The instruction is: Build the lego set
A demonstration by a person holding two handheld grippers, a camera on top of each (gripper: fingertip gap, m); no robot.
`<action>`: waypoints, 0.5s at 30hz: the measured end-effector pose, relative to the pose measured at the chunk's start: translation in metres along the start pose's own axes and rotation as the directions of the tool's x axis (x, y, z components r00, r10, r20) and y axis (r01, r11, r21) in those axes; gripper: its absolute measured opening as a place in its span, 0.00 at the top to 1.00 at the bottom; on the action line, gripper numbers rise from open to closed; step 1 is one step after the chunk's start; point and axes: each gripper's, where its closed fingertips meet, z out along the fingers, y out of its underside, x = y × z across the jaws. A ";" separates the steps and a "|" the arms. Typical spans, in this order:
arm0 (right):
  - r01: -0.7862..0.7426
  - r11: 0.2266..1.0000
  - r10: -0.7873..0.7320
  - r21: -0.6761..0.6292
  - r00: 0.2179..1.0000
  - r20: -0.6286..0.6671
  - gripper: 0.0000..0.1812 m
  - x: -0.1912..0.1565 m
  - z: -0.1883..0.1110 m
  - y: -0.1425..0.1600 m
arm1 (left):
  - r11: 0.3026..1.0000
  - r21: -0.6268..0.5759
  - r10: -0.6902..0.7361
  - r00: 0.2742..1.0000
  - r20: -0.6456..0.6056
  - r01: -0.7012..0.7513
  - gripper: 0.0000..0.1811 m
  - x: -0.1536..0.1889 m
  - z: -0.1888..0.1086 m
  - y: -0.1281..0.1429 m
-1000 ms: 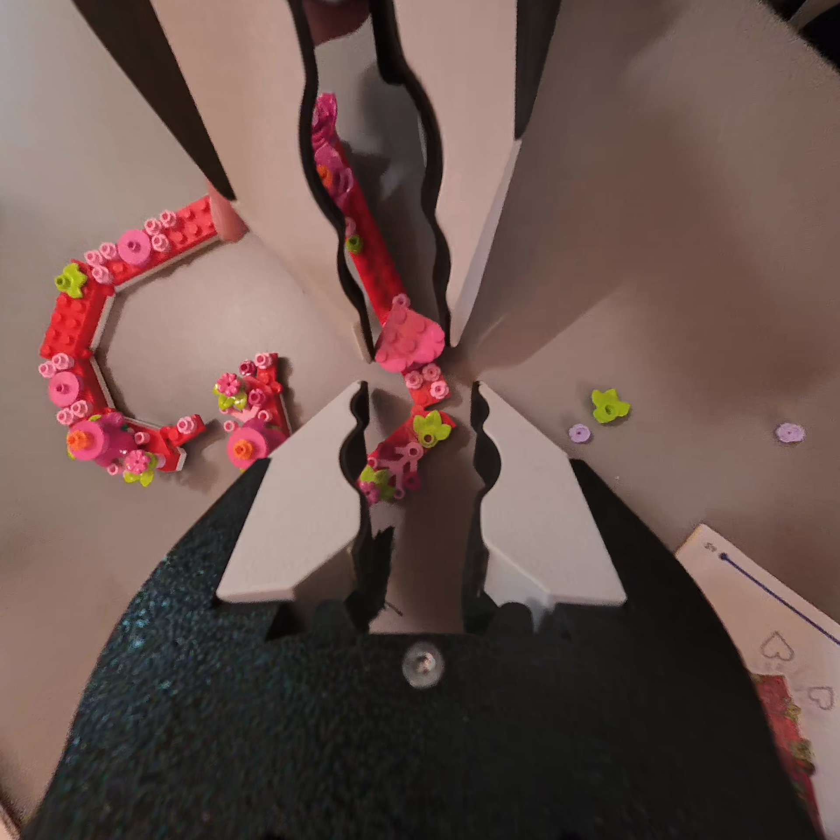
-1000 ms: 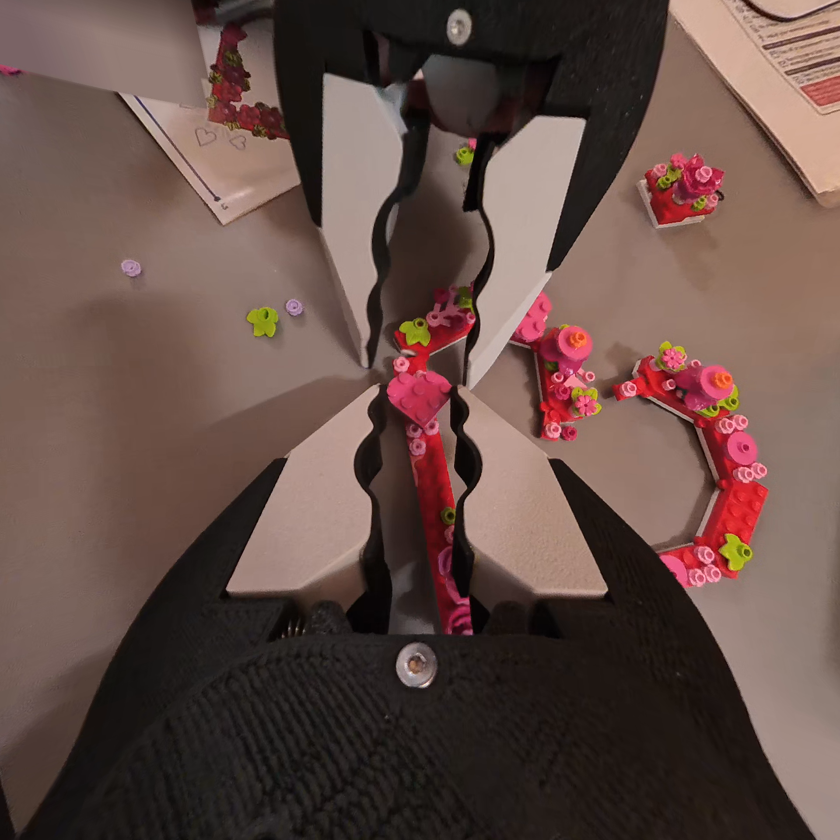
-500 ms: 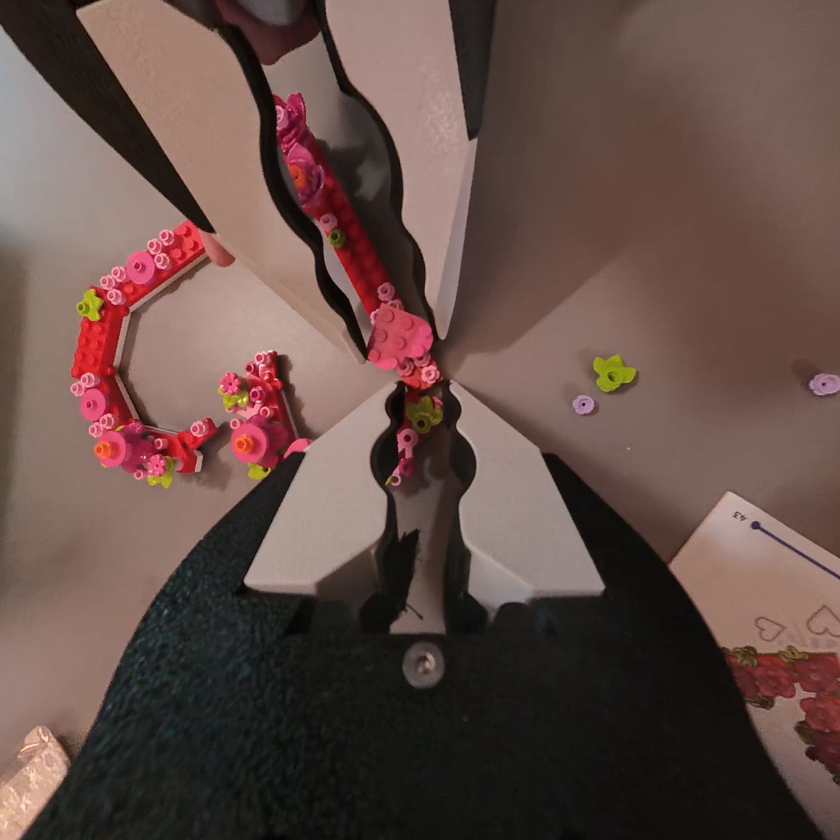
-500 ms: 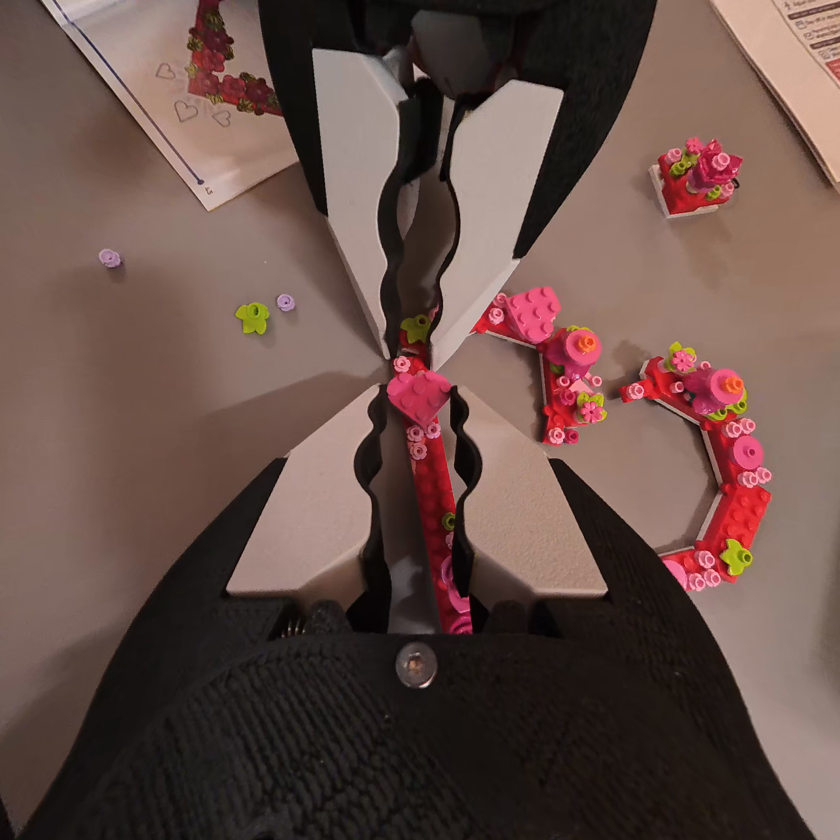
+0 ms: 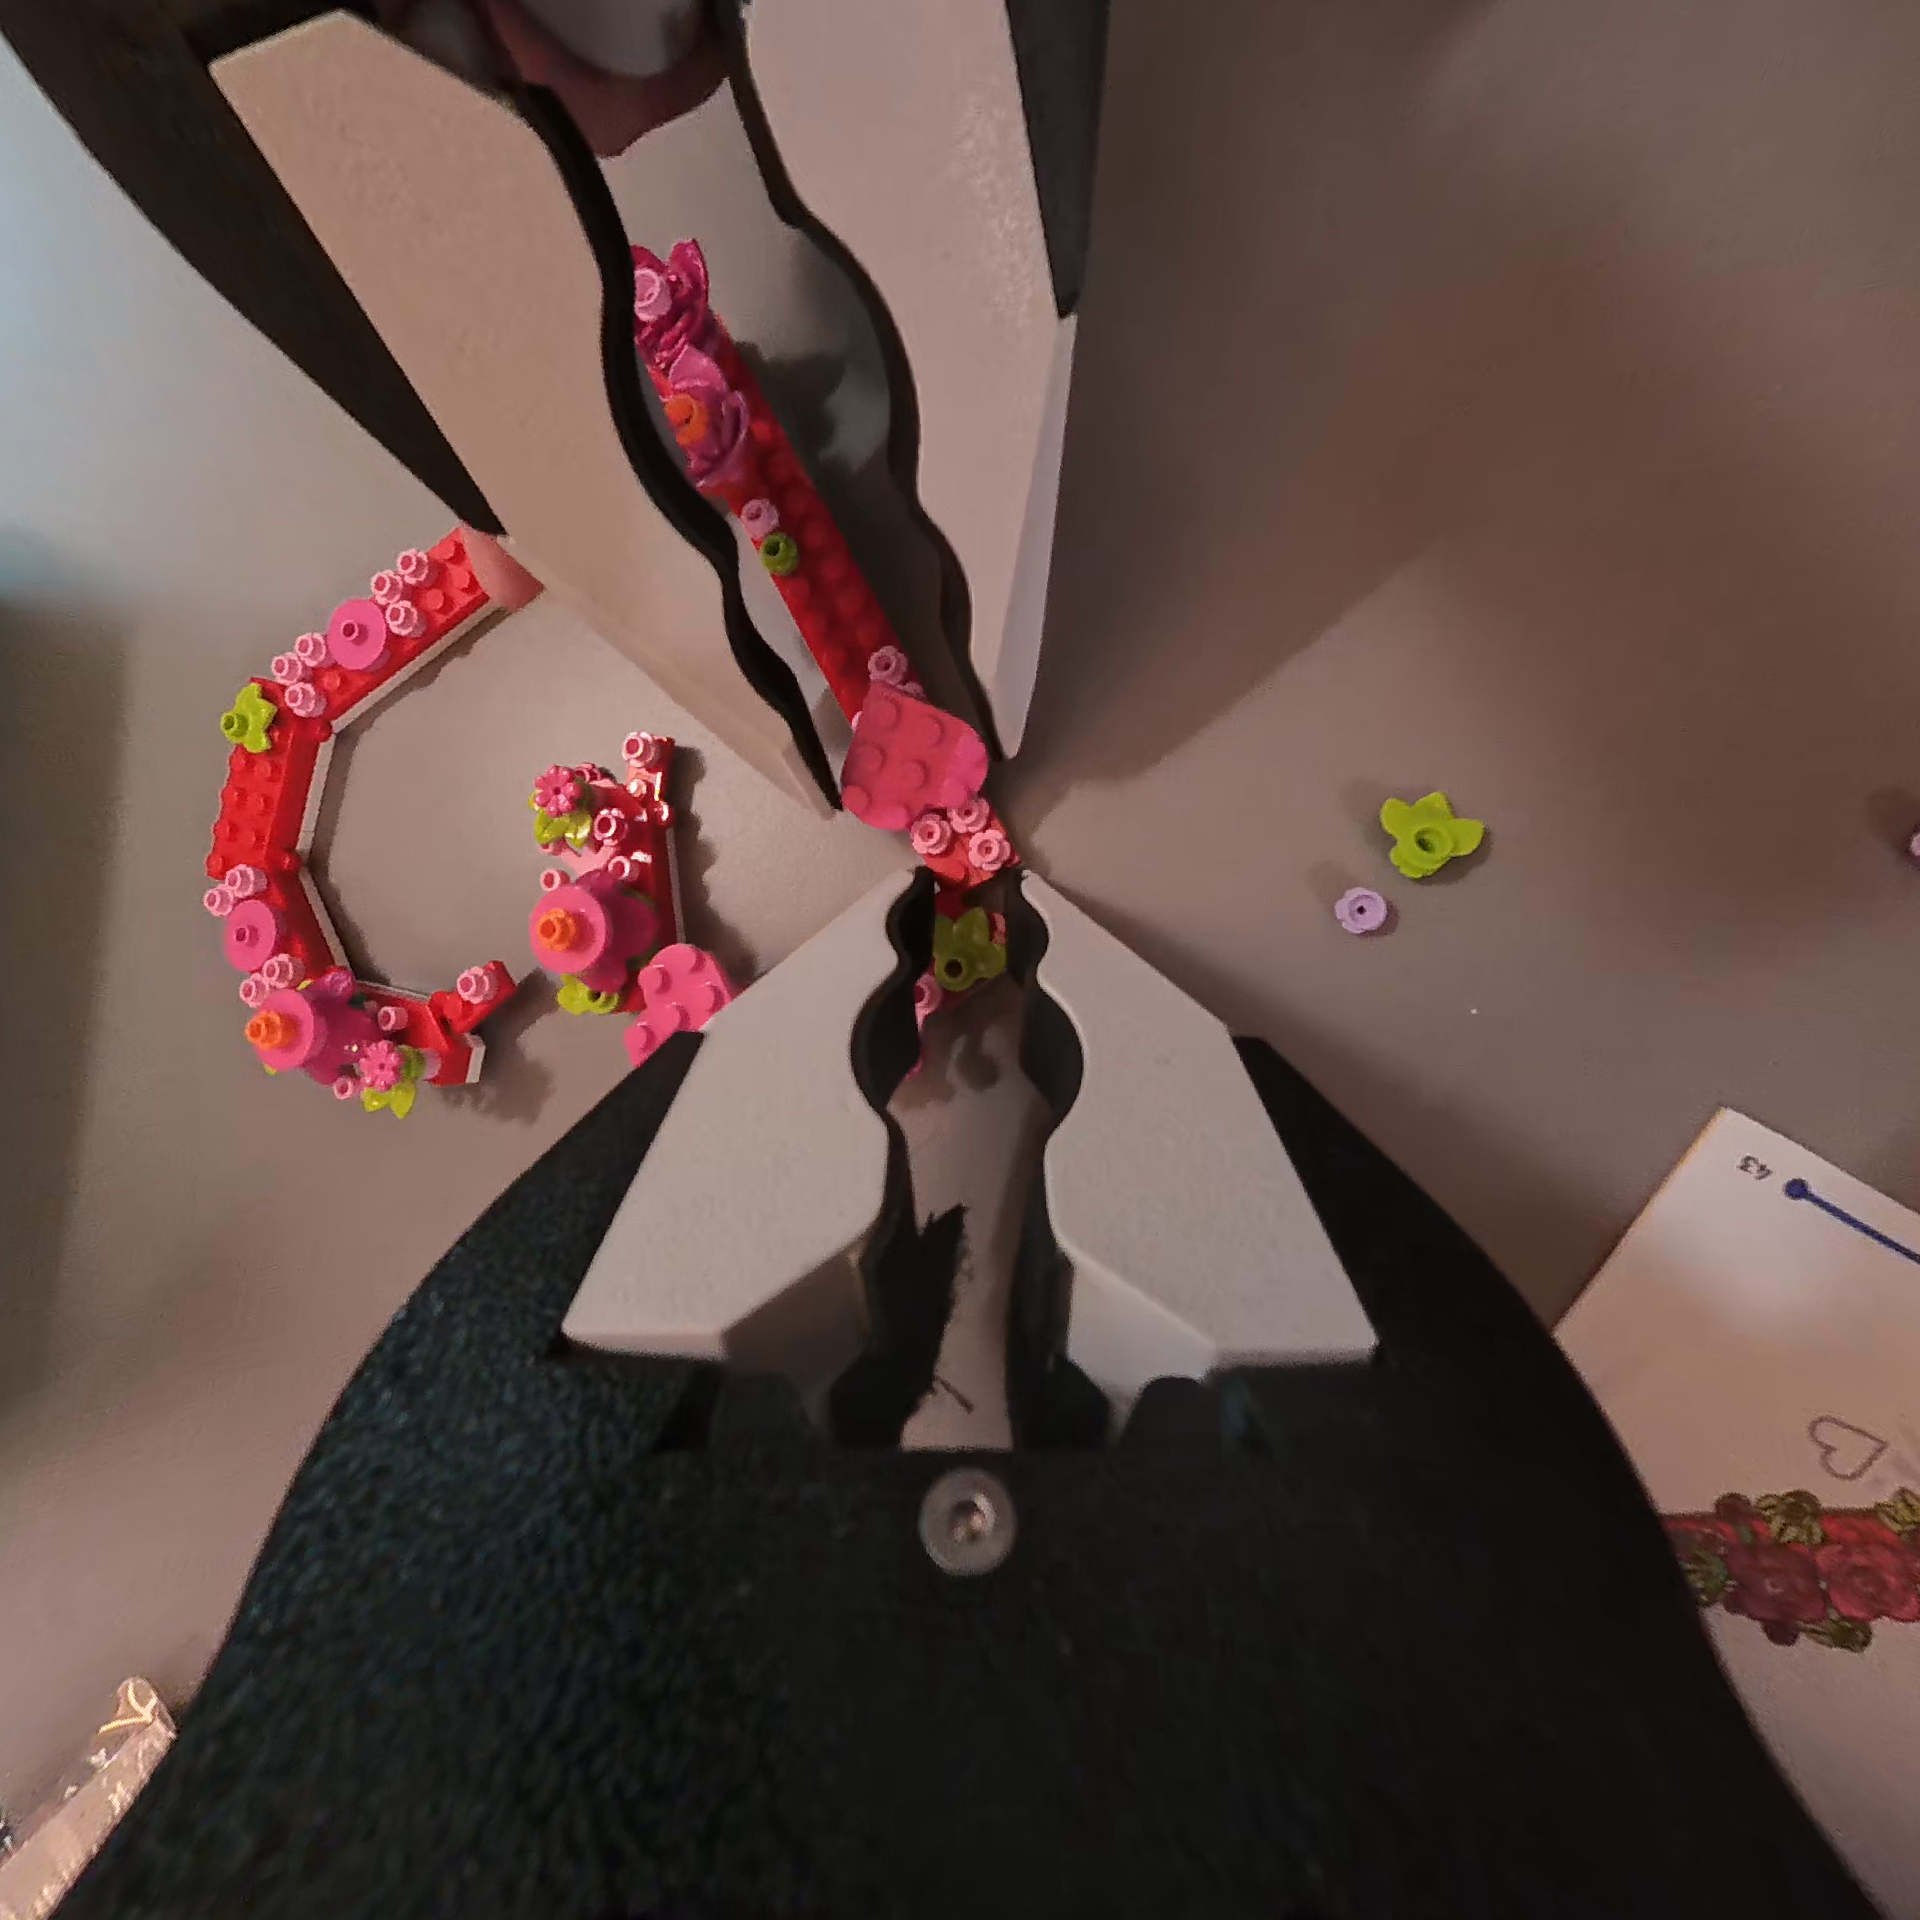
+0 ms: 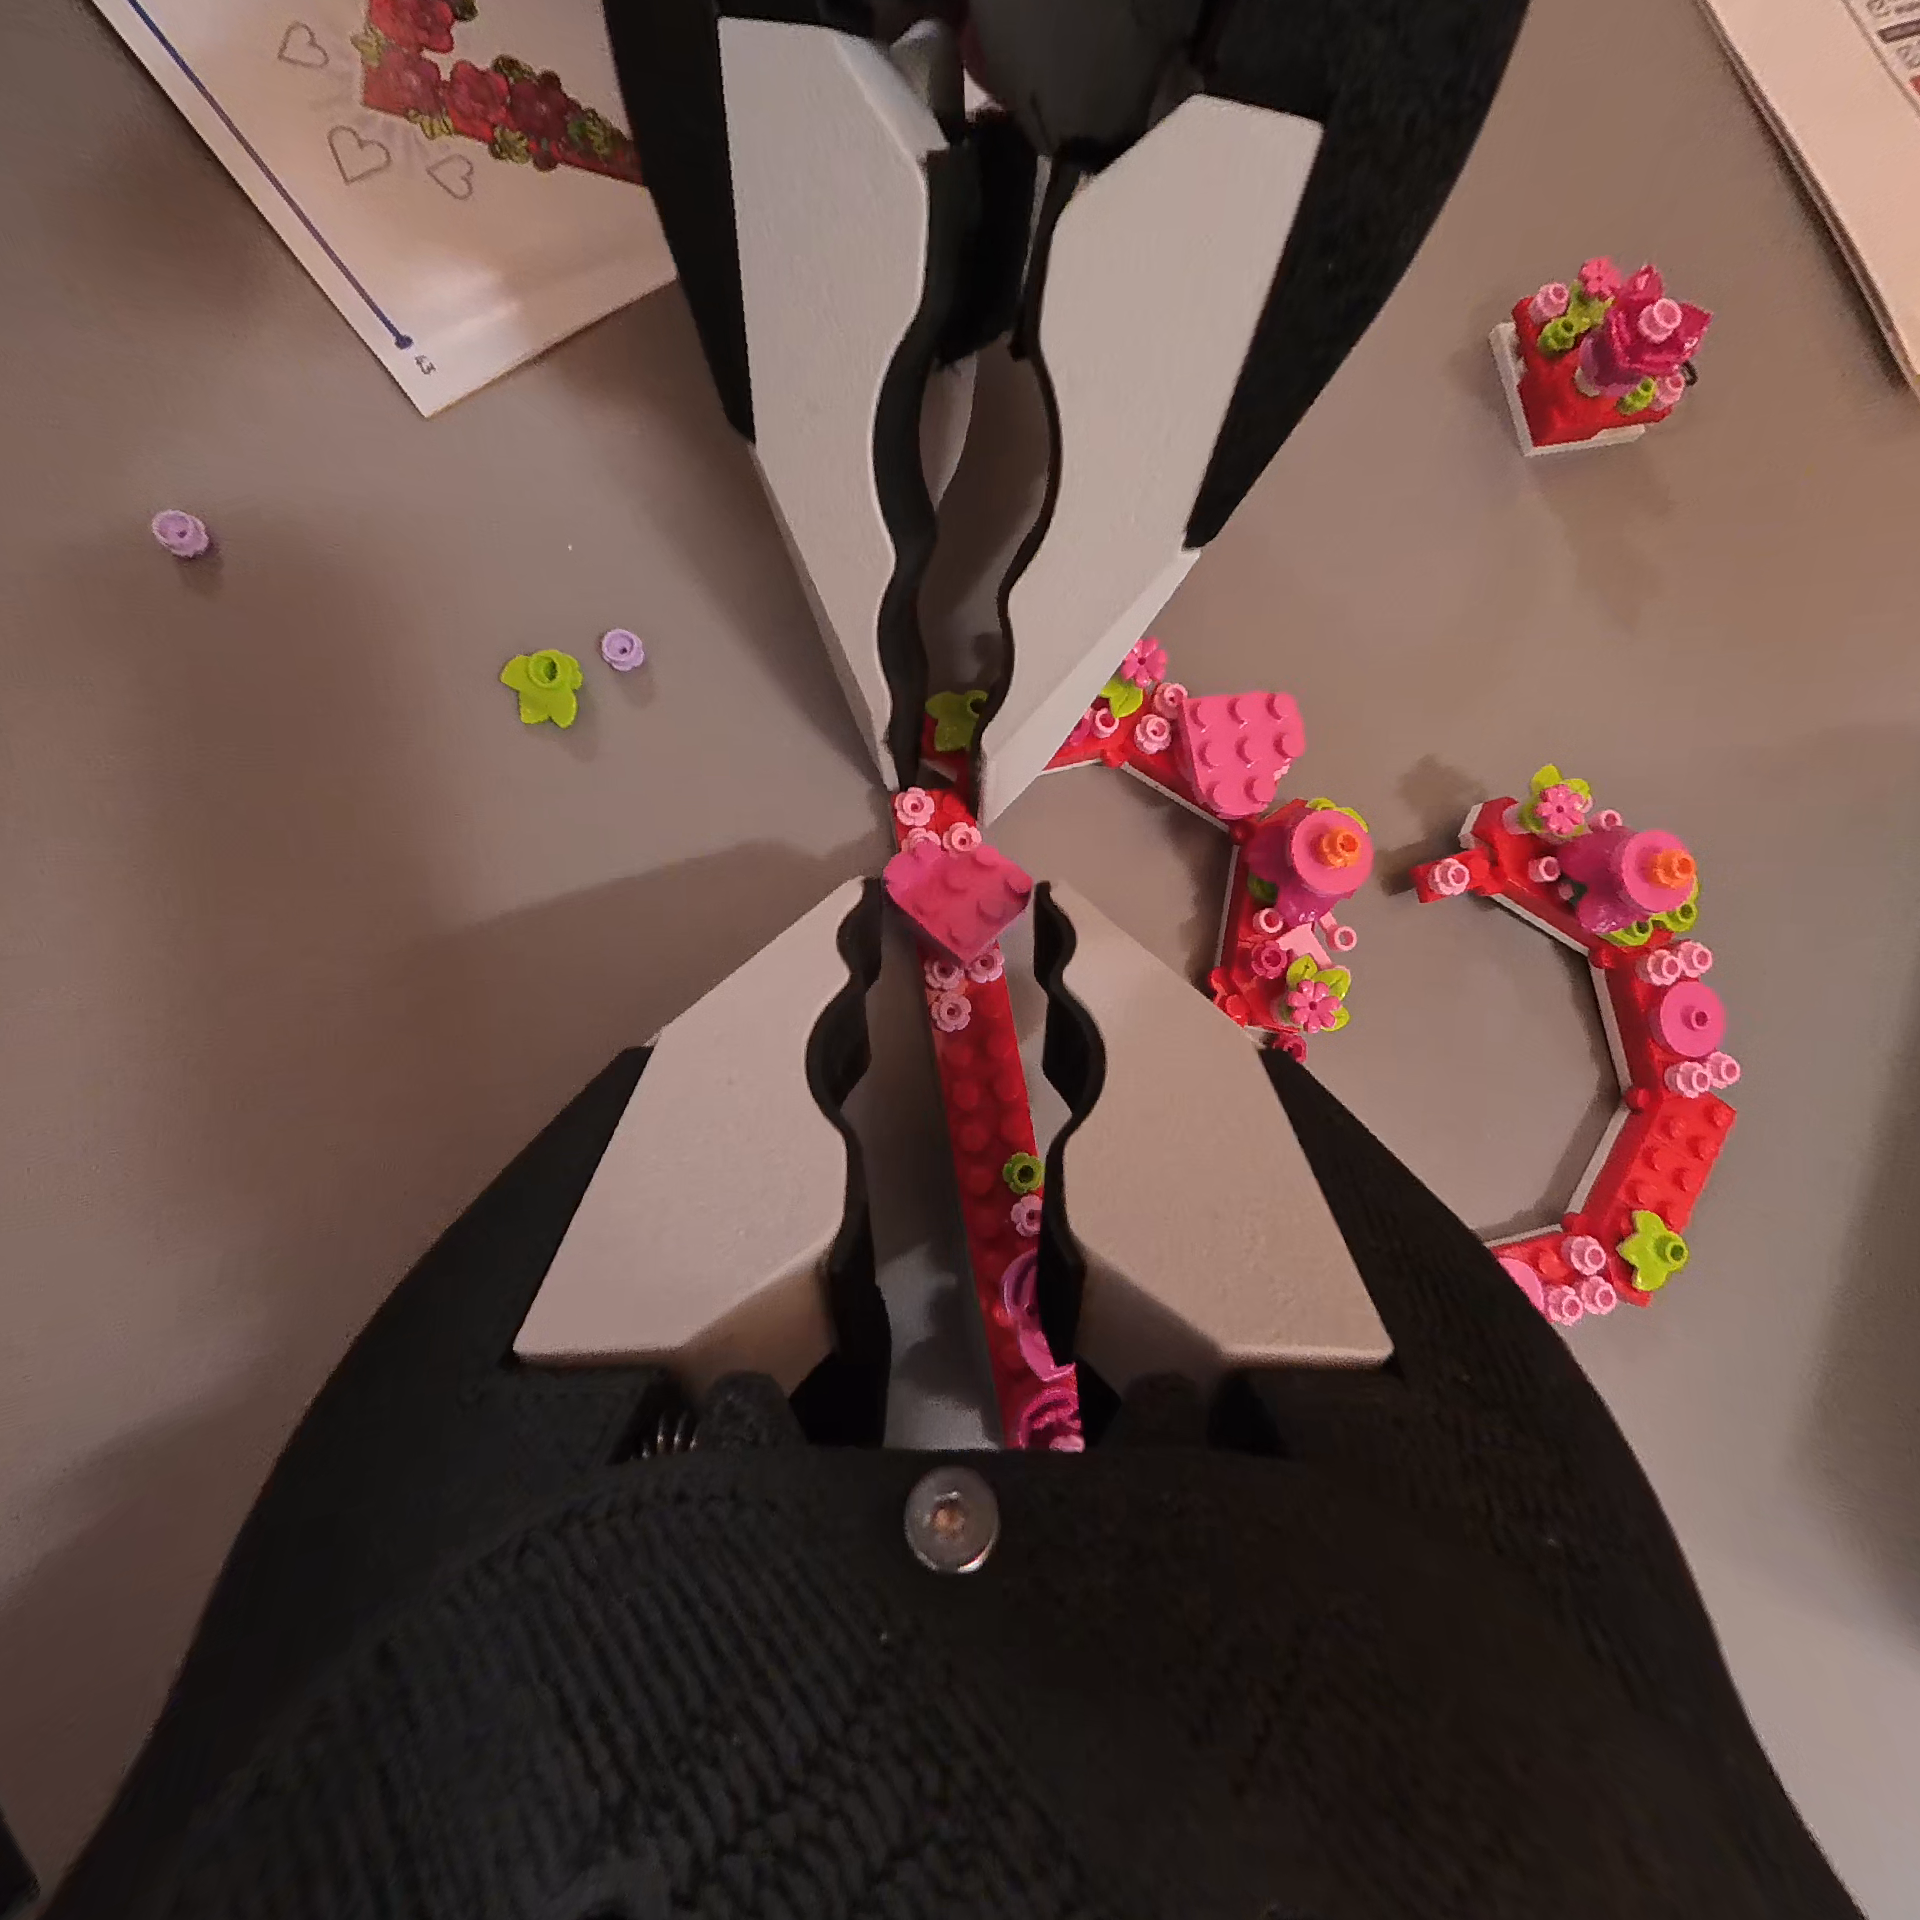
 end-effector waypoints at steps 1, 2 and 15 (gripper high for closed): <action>0.003 1.000 -0.003 -0.003 1.000 -0.005 0.84 0.000 0.000 0.001 | 1.000 0.002 0.000 1.000 0.000 0.000 0.94 0.000 0.000 0.000; 0.005 1.000 -0.005 -0.007 1.000 -0.009 0.83 0.001 0.000 0.001 | 1.000 0.003 -0.001 1.000 0.001 0.001 0.94 0.000 0.000 0.000; 0.425 0.902 -0.428 -0.071 0.865 -0.260 0.75 -0.006 -0.013 -0.003 | 0.997 0.052 -0.059 0.998 -0.022 0.060 0.94 -0.003 0.000 -0.001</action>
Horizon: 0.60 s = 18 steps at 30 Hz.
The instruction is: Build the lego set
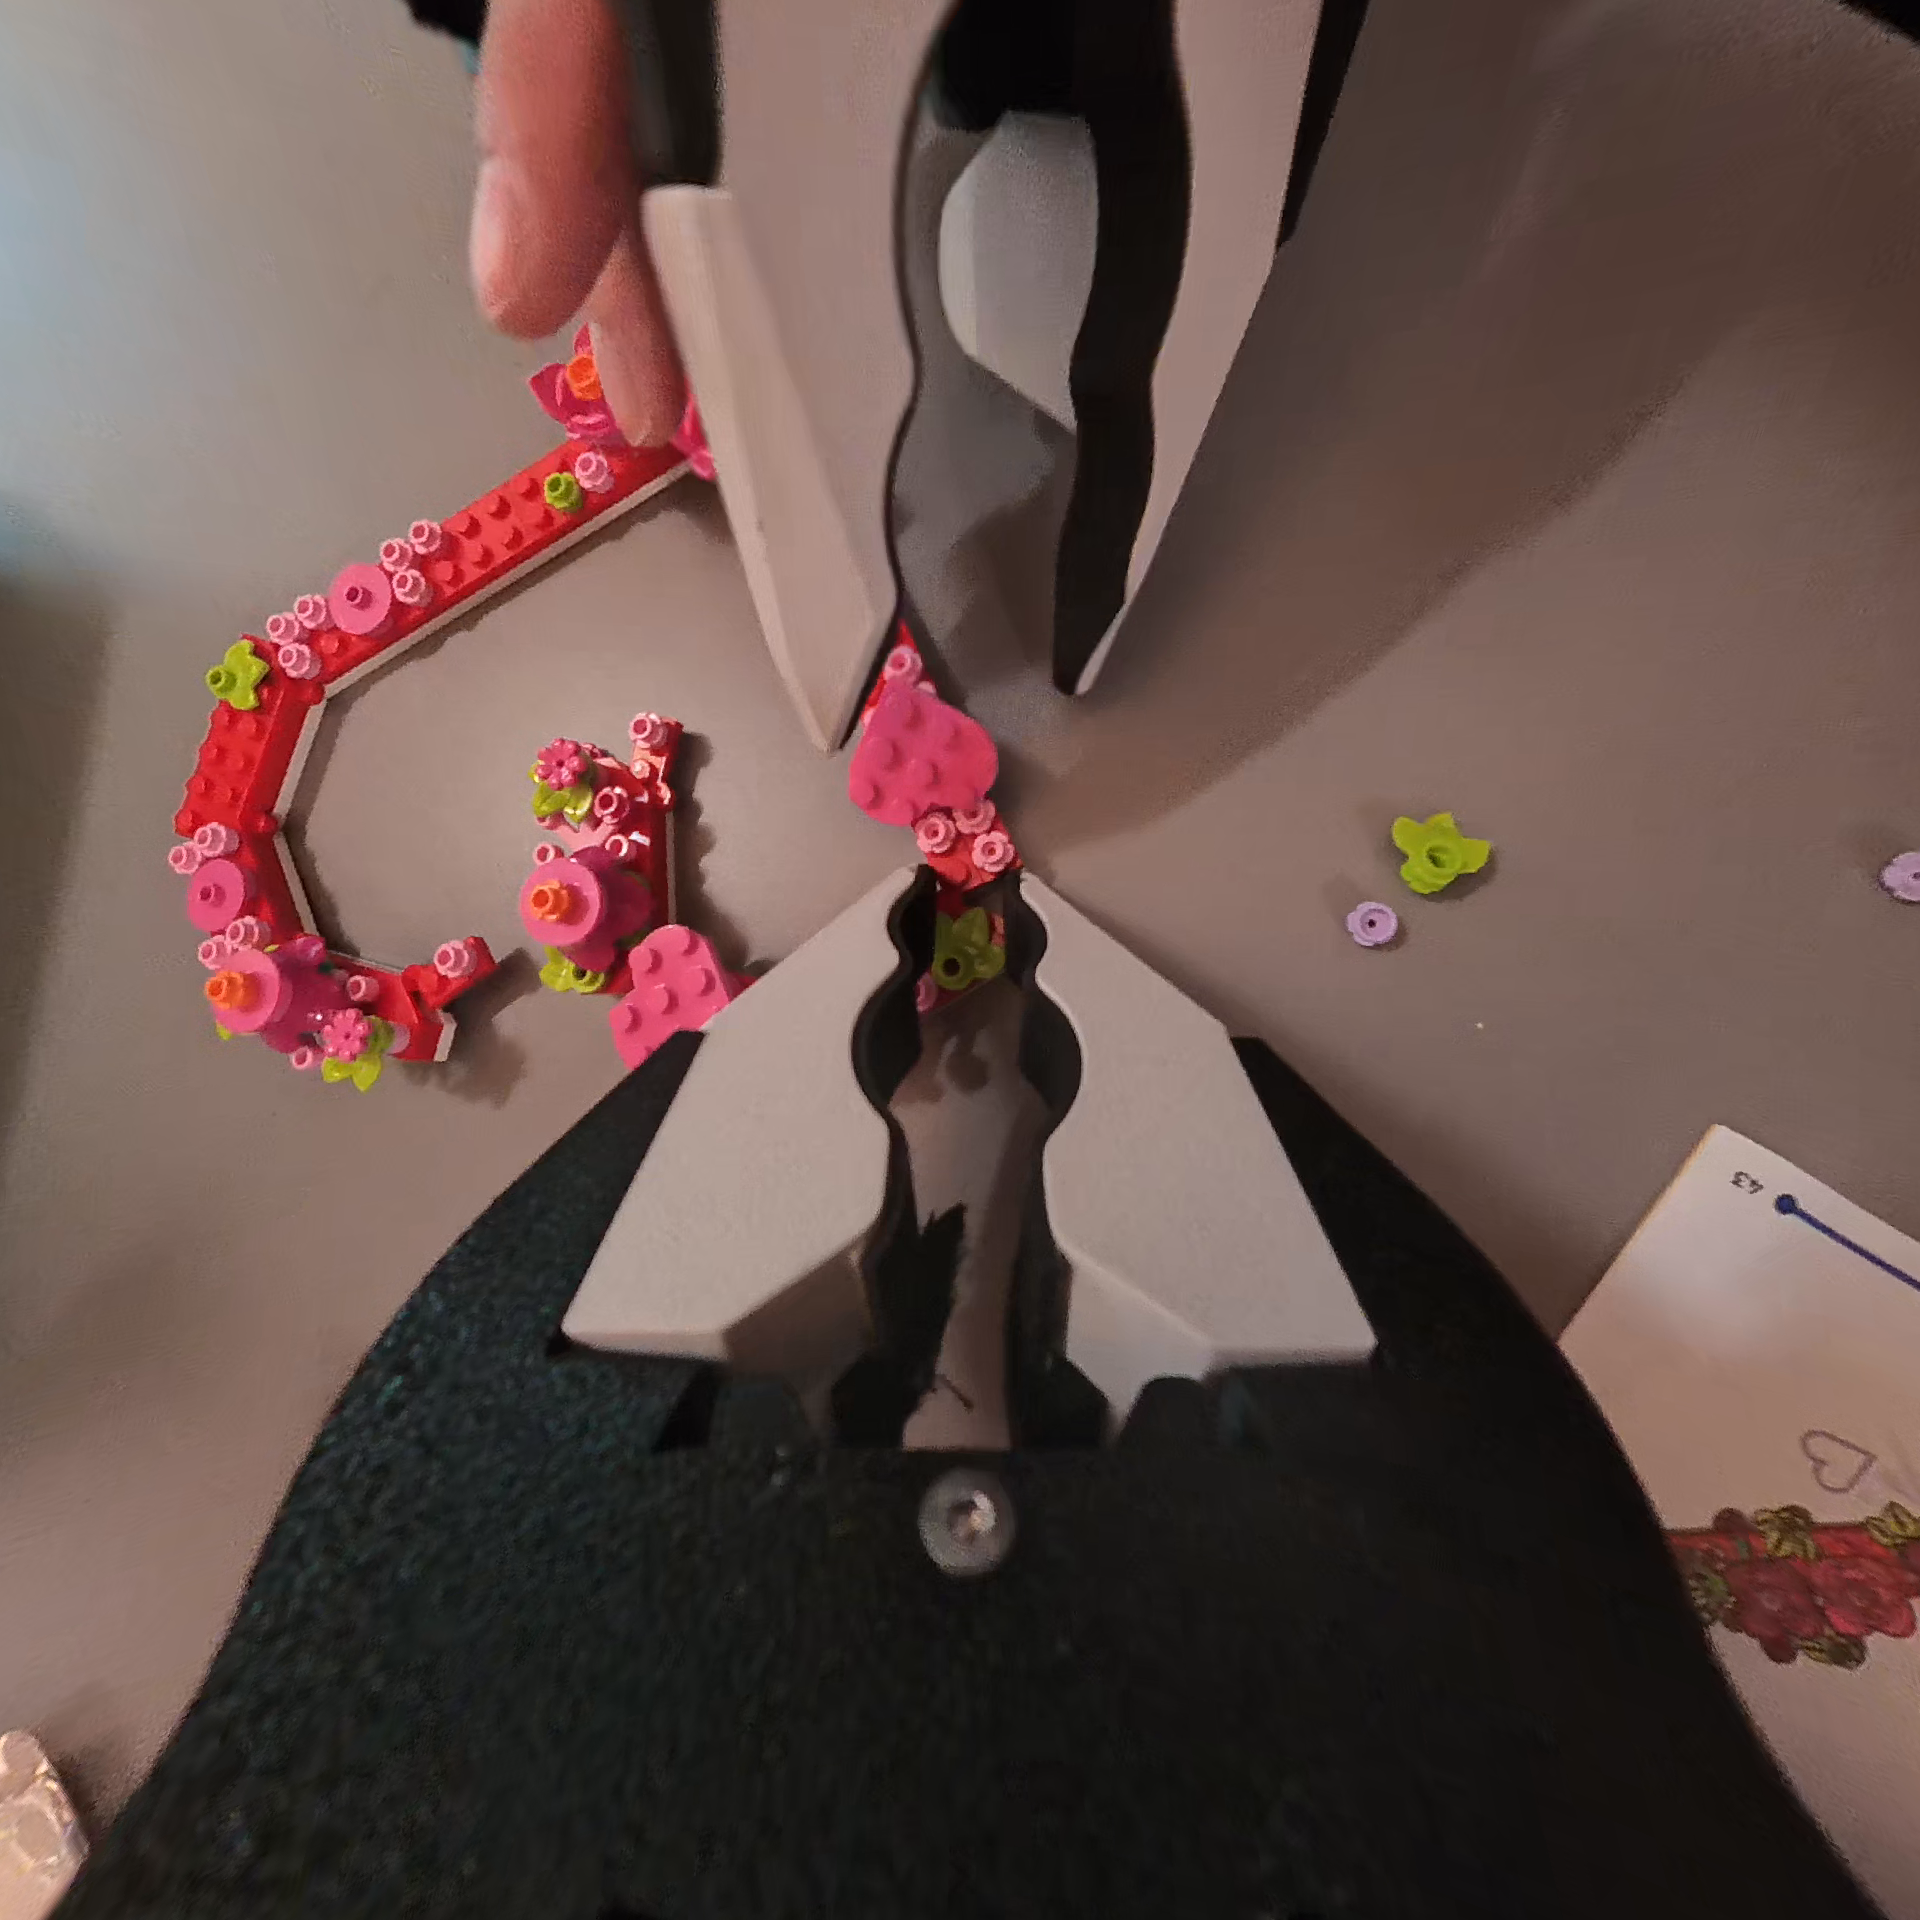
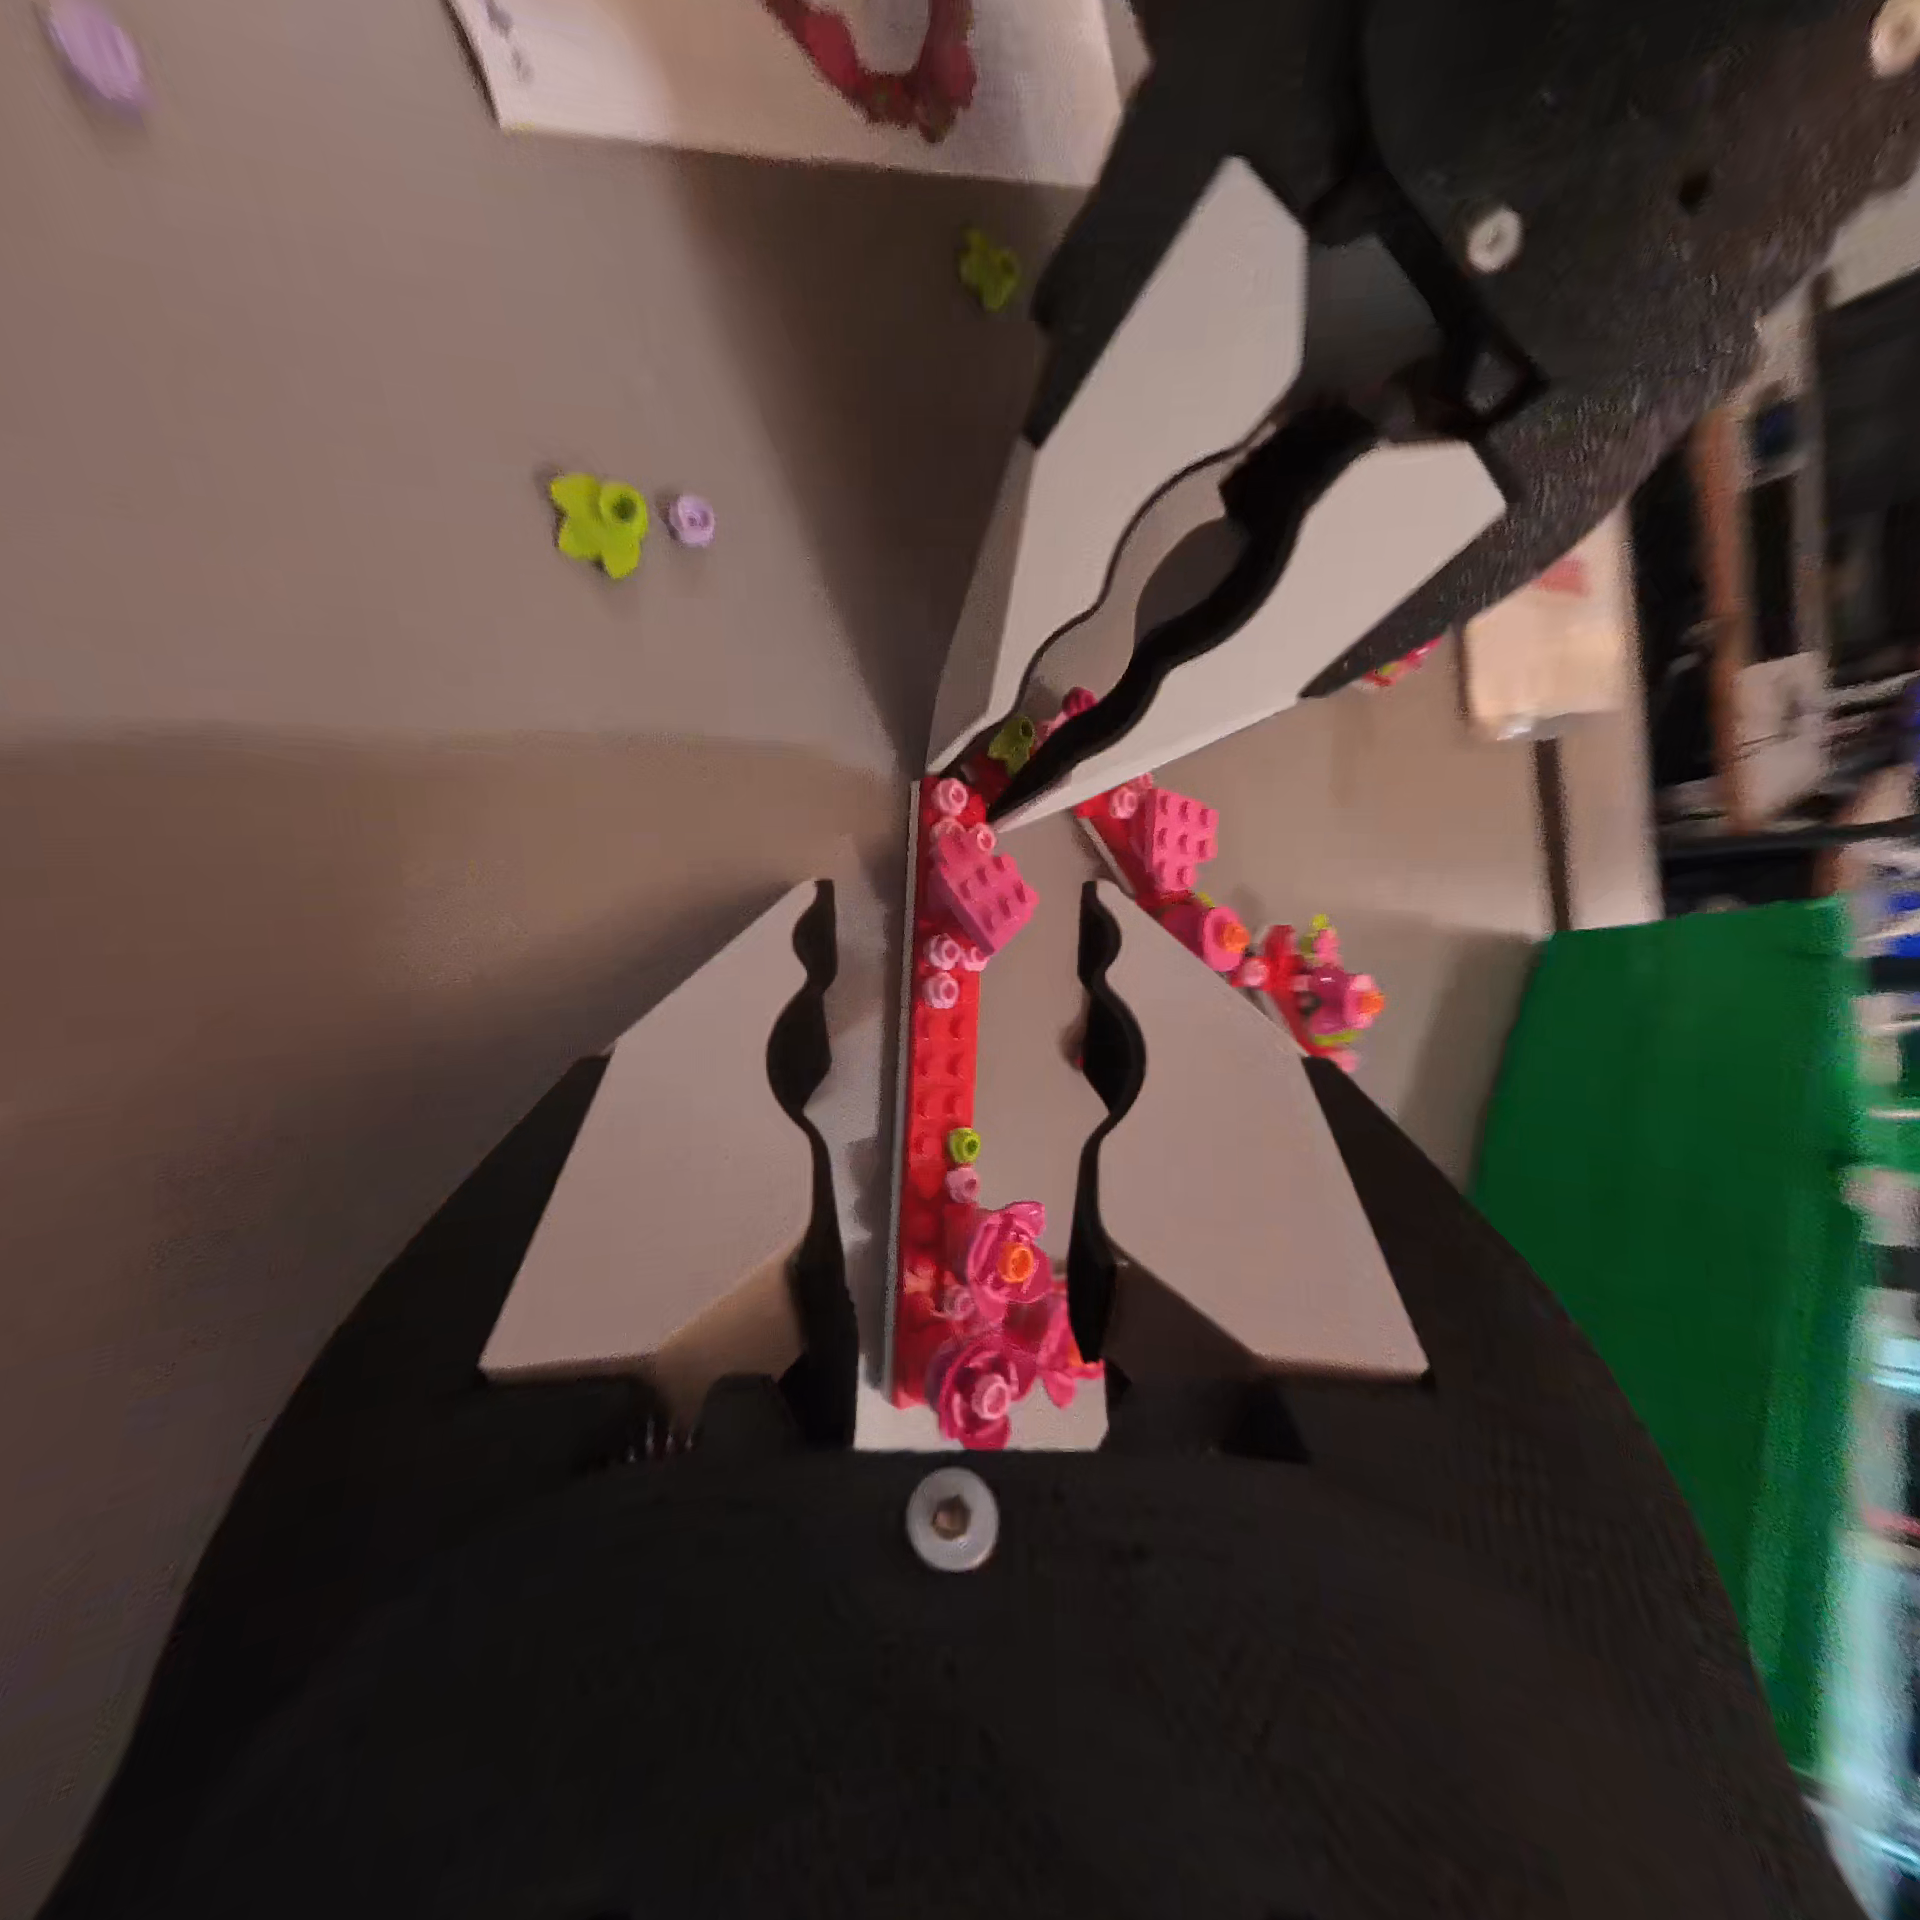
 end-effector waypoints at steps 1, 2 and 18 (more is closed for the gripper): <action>0.074 0.997 -0.075 -0.021 0.996 -0.041 0.75 0.001 0.000 0.001 | 1.000 0.010 -0.008 1.000 -0.002 0.008 0.94 -0.001 -0.001 -0.001; 0.141 0.989 -0.143 -0.039 0.987 -0.075 0.75 0.001 0.001 0.002 | 1.000 0.021 -0.014 1.000 -0.002 0.015 0.94 -0.001 -0.001 -0.002; 0.374 0.903 -0.425 -0.211 0.849 -0.313 0.88 0.020 0.013 0.019 | 0.994 0.108 -0.031 0.998 0.049 0.026 0.96 -0.012 -0.007 -0.009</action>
